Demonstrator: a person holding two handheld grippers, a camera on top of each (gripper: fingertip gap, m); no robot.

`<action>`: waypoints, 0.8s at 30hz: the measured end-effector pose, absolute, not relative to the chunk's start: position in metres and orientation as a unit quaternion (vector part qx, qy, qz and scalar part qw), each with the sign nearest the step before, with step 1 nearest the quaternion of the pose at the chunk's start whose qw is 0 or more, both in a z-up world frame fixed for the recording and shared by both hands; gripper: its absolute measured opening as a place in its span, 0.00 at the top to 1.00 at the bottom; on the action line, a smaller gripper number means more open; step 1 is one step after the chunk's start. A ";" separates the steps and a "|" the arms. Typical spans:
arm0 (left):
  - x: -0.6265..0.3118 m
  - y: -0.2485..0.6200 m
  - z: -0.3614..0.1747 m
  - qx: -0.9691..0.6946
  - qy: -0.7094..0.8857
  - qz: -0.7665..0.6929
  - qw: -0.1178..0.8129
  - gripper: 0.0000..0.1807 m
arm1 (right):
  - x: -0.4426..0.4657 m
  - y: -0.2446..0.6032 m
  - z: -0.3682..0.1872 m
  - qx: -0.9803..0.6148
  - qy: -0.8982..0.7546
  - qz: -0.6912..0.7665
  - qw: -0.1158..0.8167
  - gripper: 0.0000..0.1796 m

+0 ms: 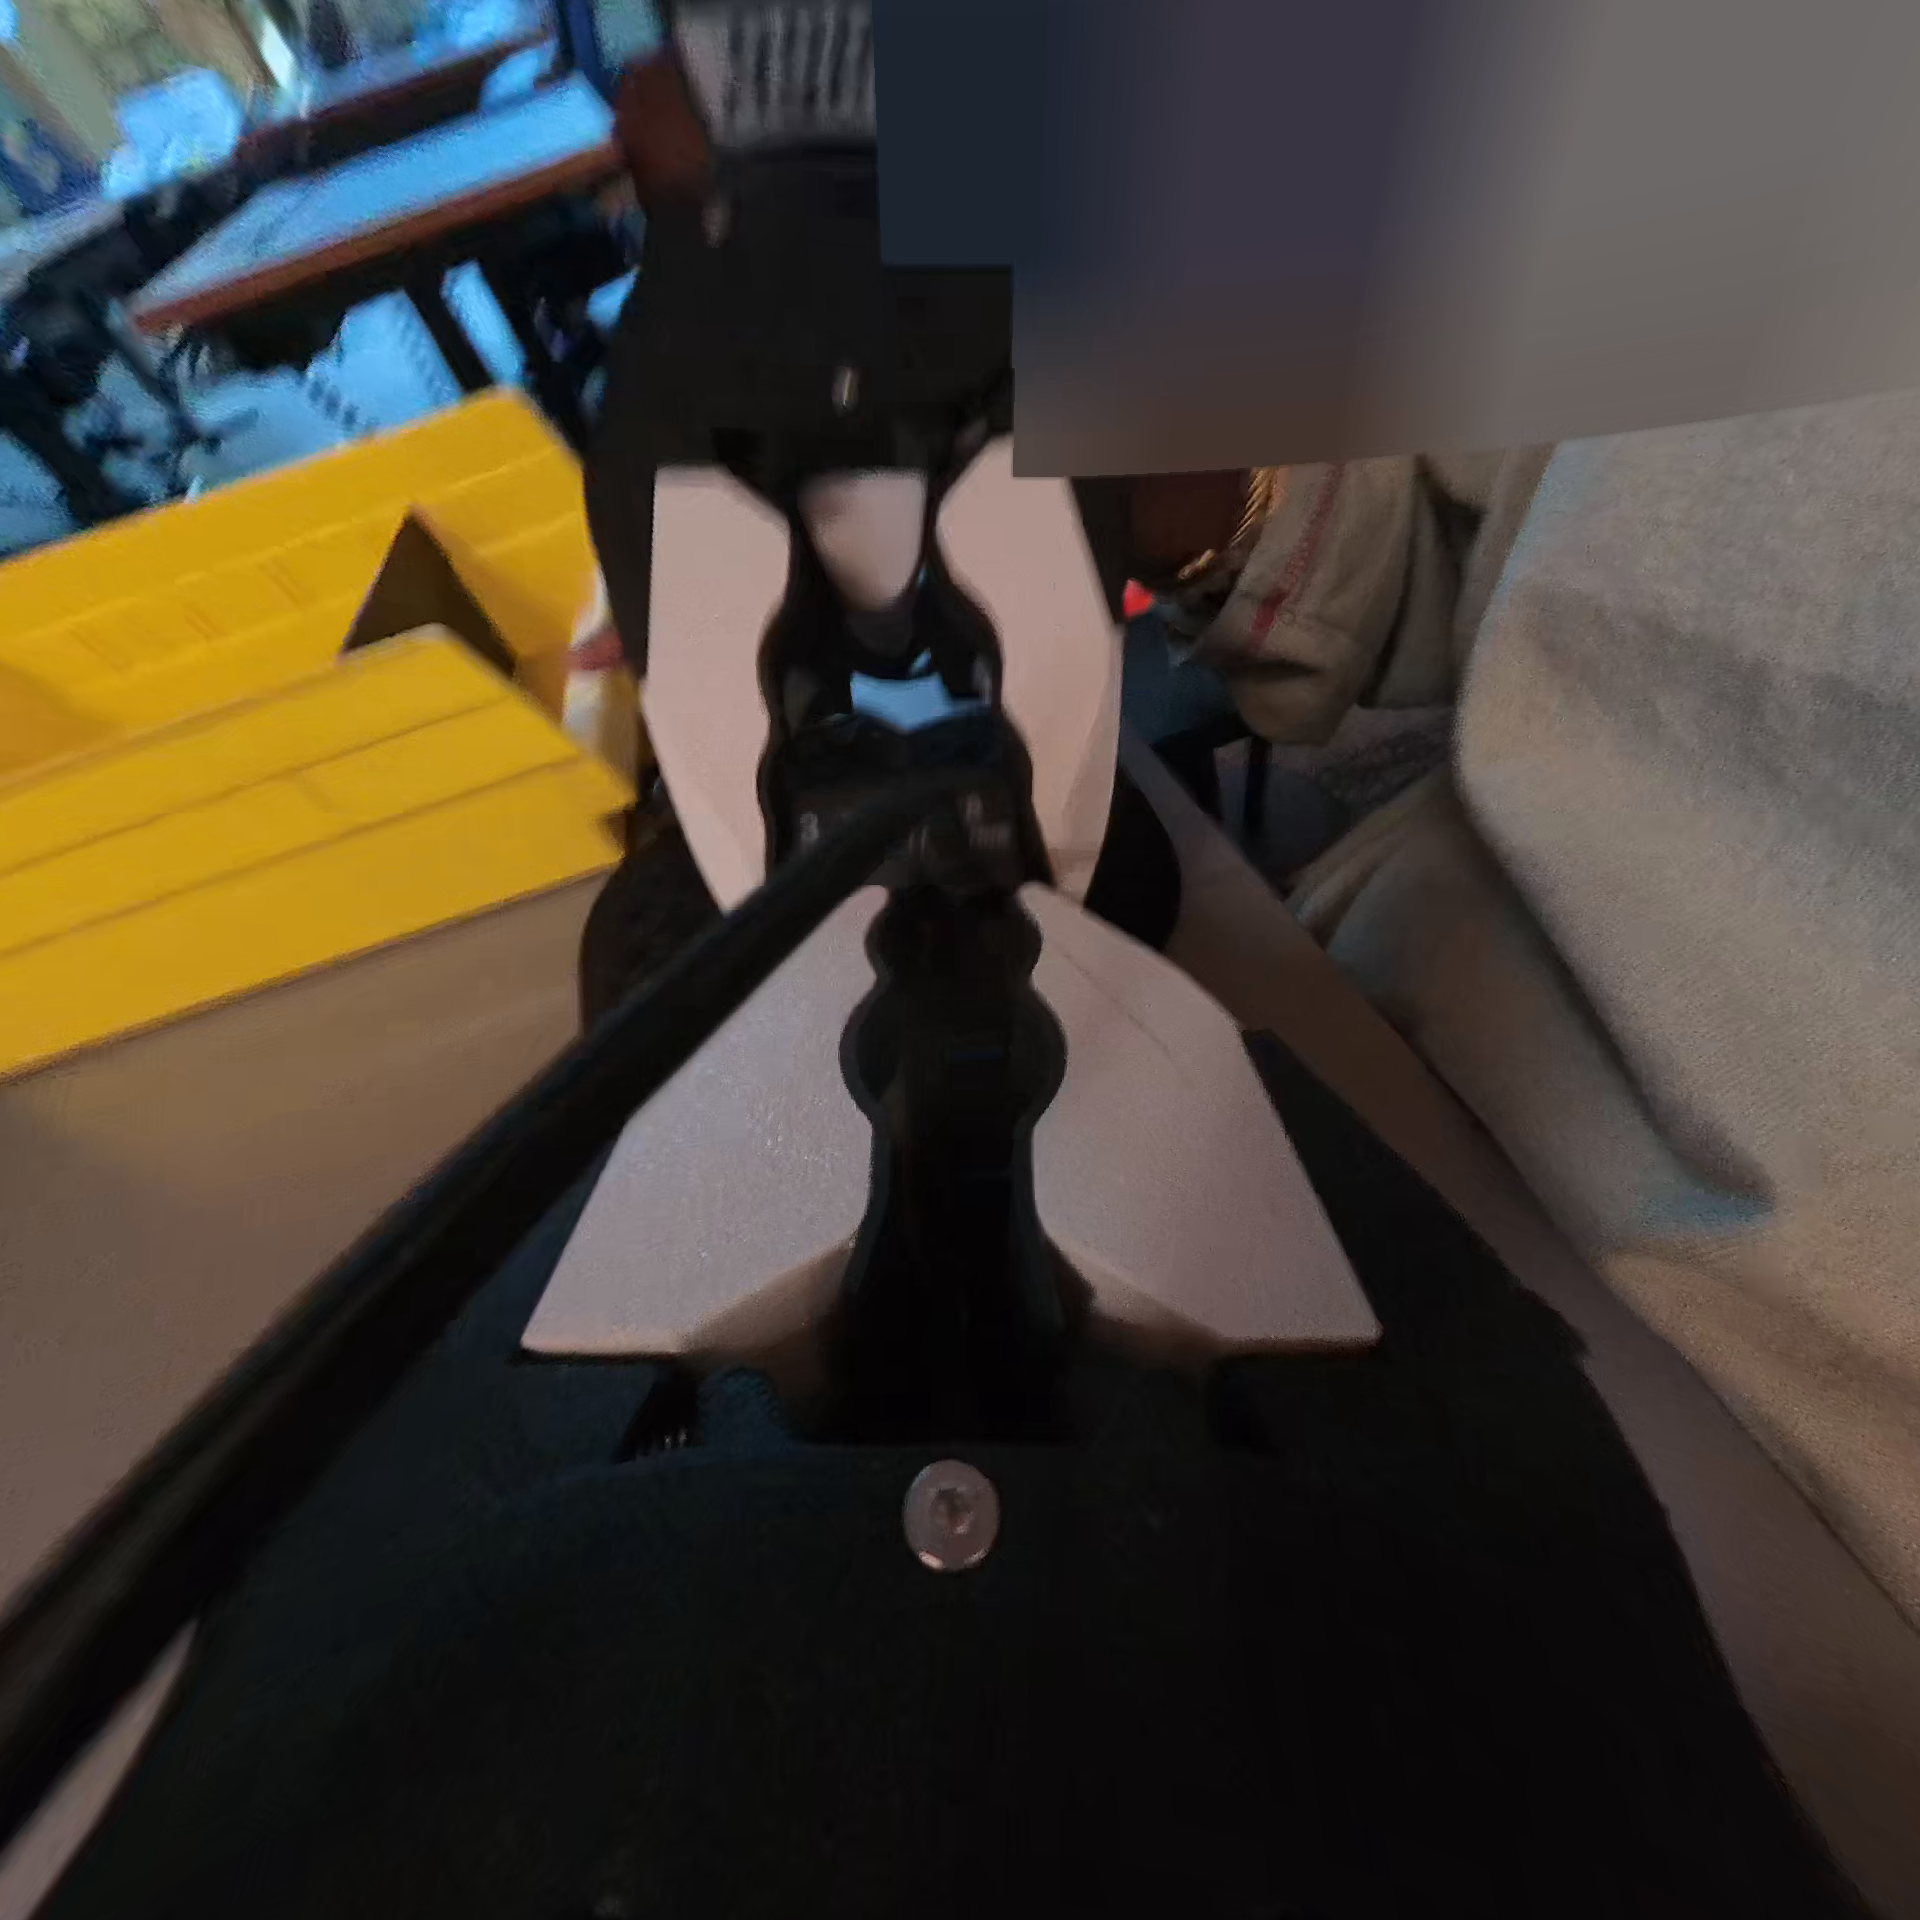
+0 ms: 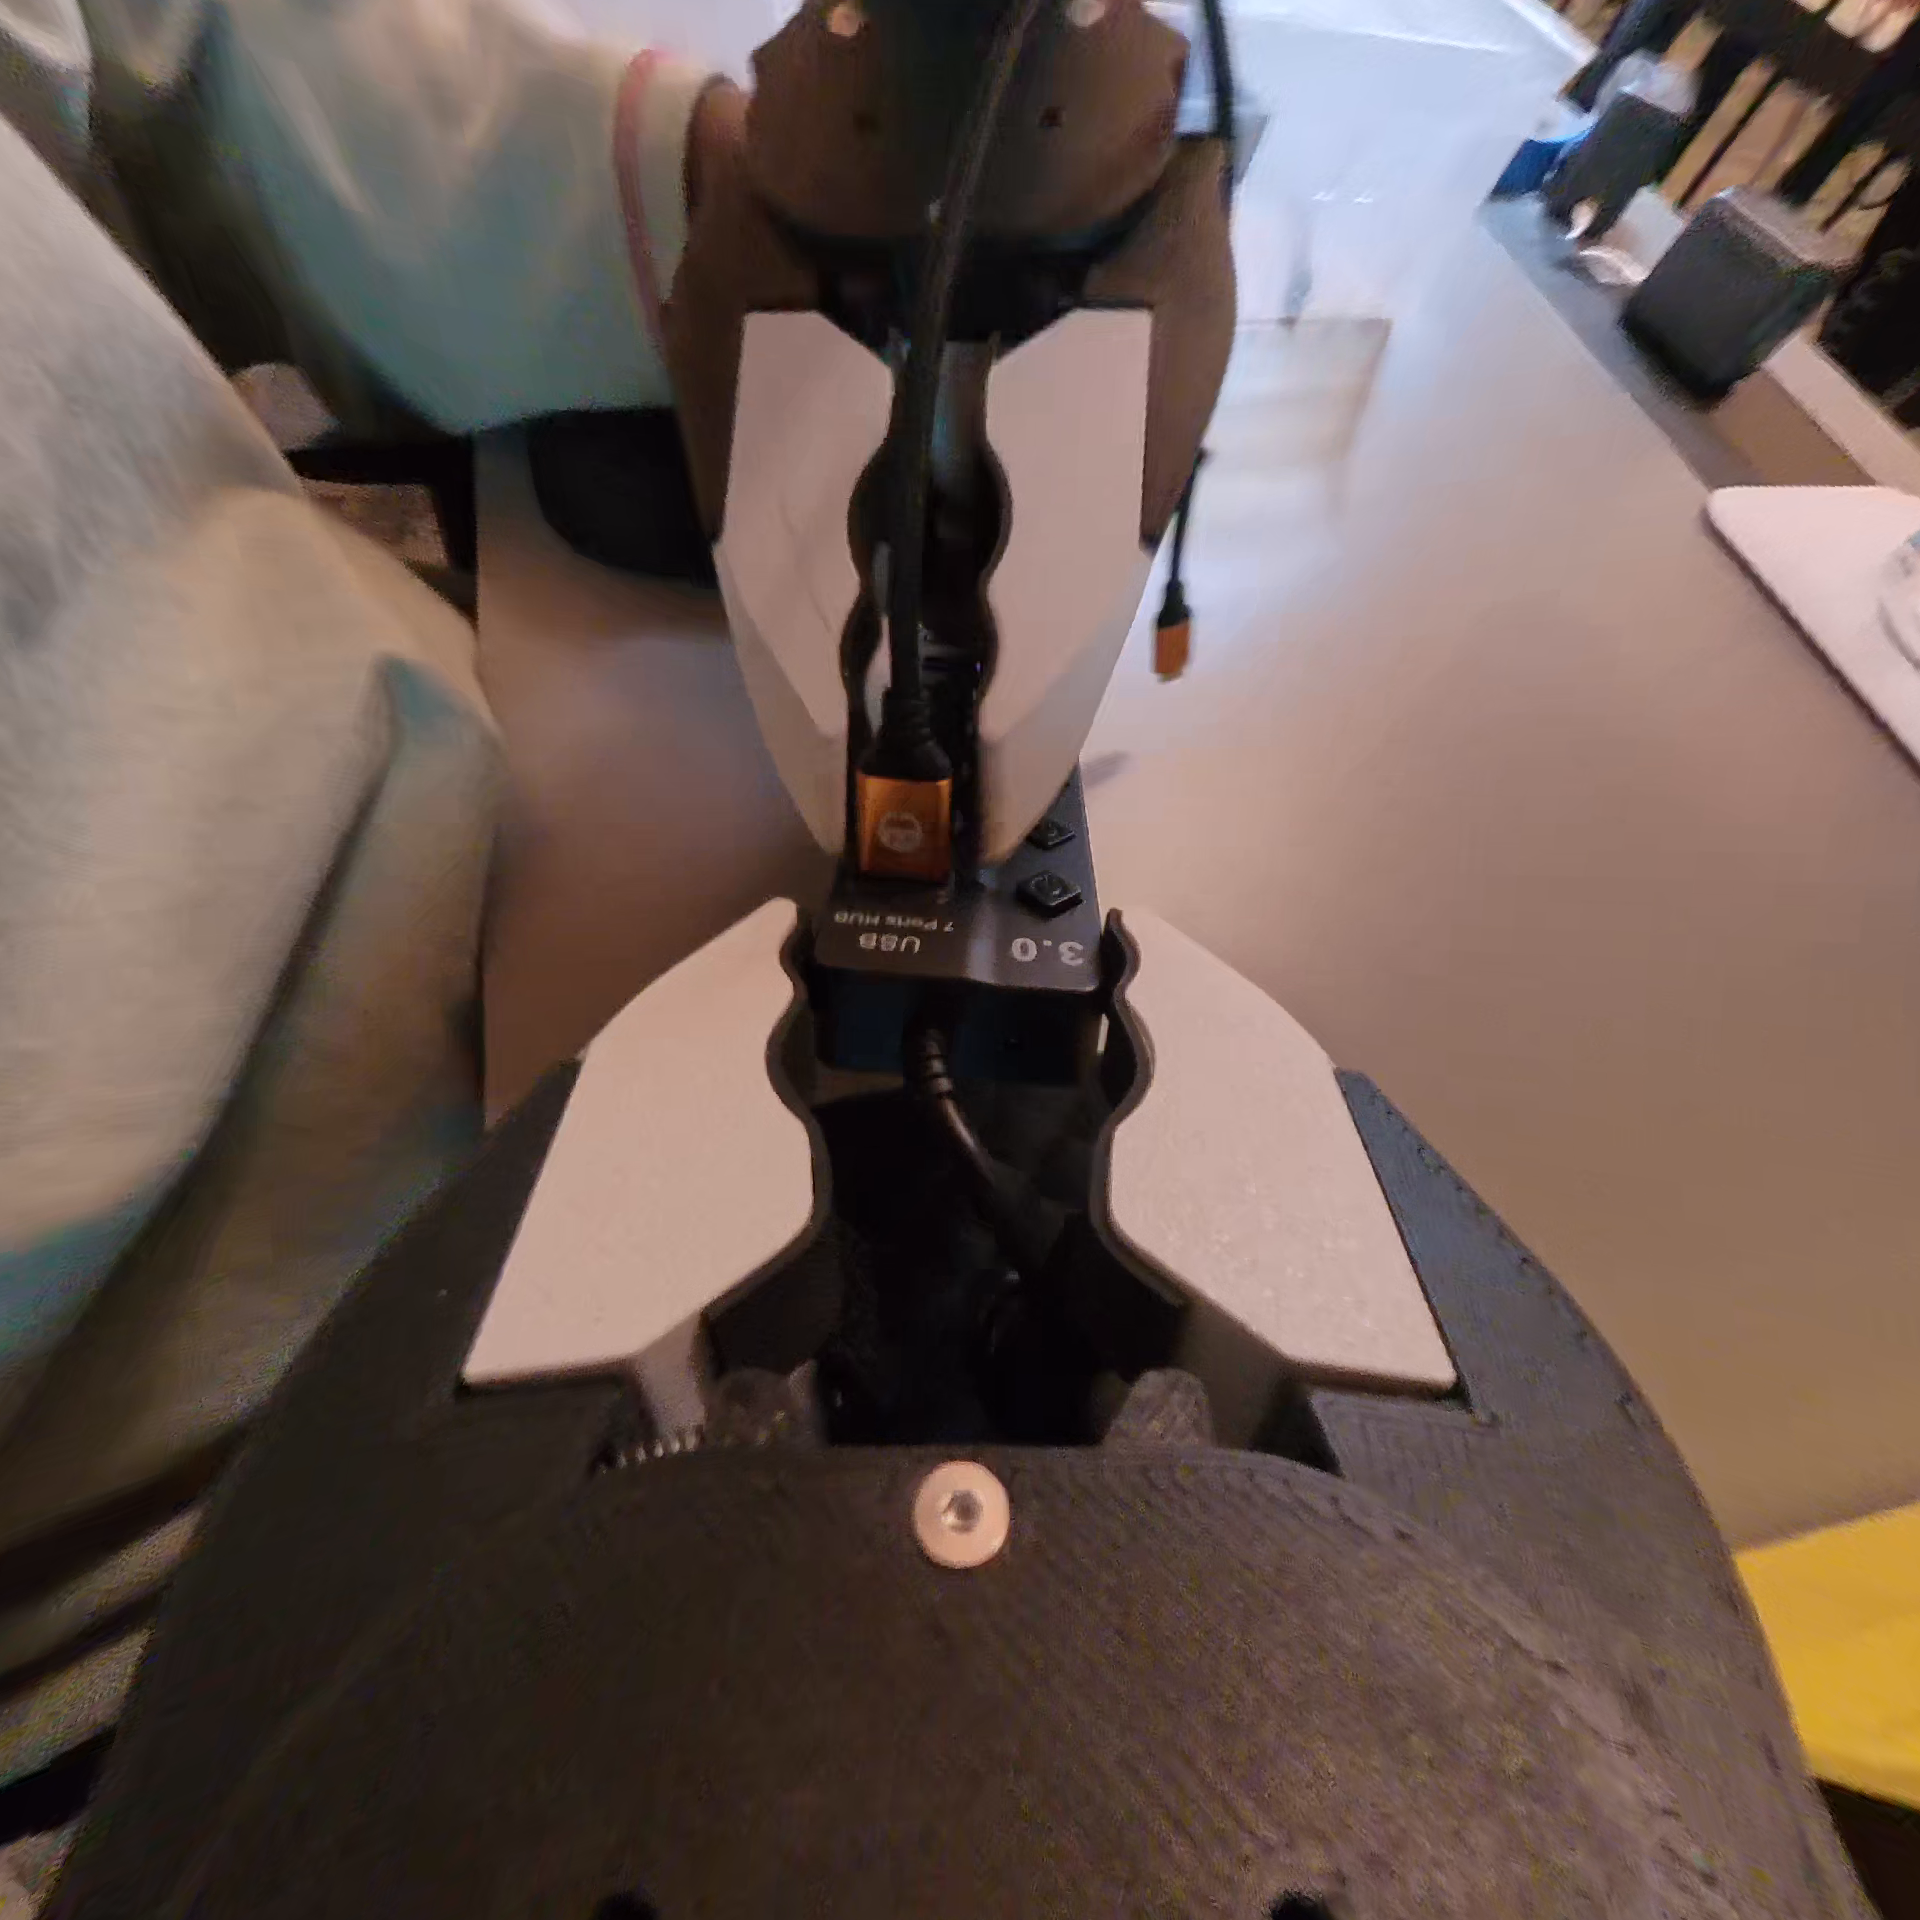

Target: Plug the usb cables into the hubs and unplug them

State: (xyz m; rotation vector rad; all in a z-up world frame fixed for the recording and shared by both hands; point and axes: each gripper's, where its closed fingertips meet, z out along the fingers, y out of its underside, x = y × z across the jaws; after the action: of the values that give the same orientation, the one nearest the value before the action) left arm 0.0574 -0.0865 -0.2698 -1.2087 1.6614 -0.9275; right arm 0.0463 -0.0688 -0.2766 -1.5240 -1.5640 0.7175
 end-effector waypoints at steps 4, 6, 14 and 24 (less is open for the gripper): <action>0.046 -0.099 -0.260 -0.522 0.617 -0.414 0.418 0.61 | 0.066 -0.039 -0.282 -0.646 -0.590 0.238 0.421 0.70; 0.037 -0.127 -0.260 -0.509 0.618 -0.461 0.383 0.57 | 0.072 -0.034 -0.294 -0.653 -0.597 0.222 0.410 0.70; -0.014 -0.191 -0.229 -0.429 0.560 -0.576 0.414 0.57 | 0.073 -0.026 -0.302 -0.642 -0.609 0.205 0.417 0.50; -0.093 -0.132 -0.155 -0.439 0.465 -0.383 0.667 0.60 | 0.081 -0.043 -0.153 -0.304 -0.385 0.297 0.819 0.34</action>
State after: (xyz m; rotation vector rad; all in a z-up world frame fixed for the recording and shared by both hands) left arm -0.0933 -0.1315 -0.1553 -0.9918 1.0487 -0.8639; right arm 0.0812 -0.0427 -0.1529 -0.6477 -0.8192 0.6328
